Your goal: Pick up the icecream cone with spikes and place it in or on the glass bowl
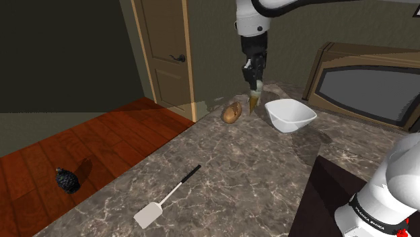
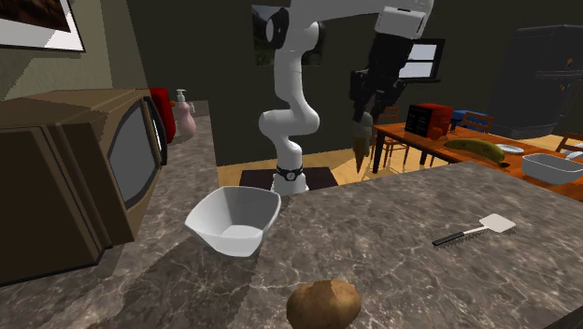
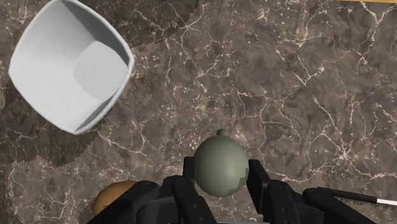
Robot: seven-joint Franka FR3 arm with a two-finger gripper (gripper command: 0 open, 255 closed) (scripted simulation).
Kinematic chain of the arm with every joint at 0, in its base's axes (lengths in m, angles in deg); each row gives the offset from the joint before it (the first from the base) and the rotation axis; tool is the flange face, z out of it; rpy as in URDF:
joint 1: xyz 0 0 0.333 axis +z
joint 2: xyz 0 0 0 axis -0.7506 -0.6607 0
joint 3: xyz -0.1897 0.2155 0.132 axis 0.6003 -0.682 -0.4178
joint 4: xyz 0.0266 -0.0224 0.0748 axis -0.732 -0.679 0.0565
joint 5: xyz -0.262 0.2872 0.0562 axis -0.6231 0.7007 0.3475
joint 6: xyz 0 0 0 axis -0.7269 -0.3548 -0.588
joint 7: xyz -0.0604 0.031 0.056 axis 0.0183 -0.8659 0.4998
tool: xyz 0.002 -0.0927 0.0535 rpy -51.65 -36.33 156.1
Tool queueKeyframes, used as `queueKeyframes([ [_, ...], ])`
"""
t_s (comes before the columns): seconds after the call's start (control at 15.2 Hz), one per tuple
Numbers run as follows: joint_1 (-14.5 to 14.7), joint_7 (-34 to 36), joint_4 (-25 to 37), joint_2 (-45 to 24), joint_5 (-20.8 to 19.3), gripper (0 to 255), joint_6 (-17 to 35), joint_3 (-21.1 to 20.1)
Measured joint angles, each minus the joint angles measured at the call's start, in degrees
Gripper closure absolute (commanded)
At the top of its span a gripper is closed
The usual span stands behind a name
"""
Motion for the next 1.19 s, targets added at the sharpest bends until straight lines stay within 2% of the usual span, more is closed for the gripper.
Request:
queueKeyframes([
  [0.73,-5.95,-16.03,-4.39,5.43,-3.04,255,1.55,10.15],
  [1.19,-9.67,-25.93,-2.17,4.60,-5.43,255,2.13,16.50],
])
